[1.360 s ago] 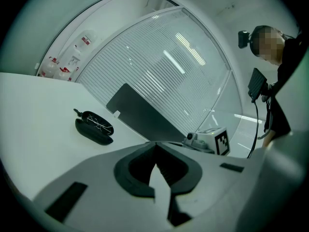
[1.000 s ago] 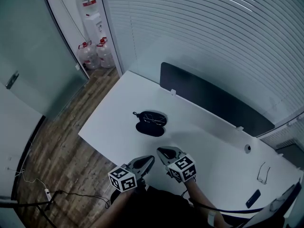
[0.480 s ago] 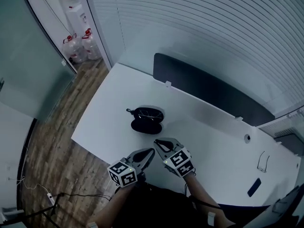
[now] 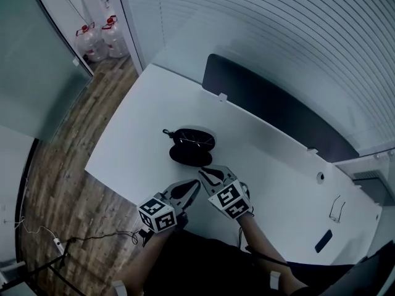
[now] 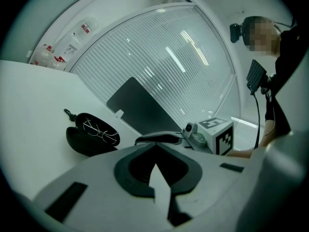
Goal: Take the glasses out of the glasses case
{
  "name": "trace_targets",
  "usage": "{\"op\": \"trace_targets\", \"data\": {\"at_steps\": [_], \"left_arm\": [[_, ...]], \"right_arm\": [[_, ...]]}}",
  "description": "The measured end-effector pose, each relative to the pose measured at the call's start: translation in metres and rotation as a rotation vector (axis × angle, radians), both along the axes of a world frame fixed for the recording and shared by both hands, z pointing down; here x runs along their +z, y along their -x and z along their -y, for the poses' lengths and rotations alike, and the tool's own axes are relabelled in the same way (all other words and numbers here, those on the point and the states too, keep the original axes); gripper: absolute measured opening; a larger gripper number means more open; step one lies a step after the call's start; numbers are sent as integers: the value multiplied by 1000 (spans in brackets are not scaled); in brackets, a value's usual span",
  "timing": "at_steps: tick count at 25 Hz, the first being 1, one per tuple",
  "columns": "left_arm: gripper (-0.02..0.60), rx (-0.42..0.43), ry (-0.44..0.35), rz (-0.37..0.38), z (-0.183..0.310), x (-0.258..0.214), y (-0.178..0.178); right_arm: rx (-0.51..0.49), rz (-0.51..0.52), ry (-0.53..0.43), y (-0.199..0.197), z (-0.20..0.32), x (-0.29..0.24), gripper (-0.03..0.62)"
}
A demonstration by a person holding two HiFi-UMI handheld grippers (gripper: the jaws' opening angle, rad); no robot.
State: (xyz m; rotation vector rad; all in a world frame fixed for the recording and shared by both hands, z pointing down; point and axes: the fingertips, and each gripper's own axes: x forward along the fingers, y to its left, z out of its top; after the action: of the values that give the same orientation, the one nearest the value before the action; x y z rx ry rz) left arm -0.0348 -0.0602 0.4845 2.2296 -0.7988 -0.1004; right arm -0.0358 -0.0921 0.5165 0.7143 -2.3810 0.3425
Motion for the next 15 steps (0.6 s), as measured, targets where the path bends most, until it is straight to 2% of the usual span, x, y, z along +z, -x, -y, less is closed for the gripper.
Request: {"op": "trace_targets", "data": {"at_steps": [4,15], "left_arm": [[9,-12,25,-12,6,7,6],[9,-19,62,-19,28,24,2]], "right_arm": [[-25,-41,11,5,7,9,55],[-46,-114,20,4,28,28,67]]}}
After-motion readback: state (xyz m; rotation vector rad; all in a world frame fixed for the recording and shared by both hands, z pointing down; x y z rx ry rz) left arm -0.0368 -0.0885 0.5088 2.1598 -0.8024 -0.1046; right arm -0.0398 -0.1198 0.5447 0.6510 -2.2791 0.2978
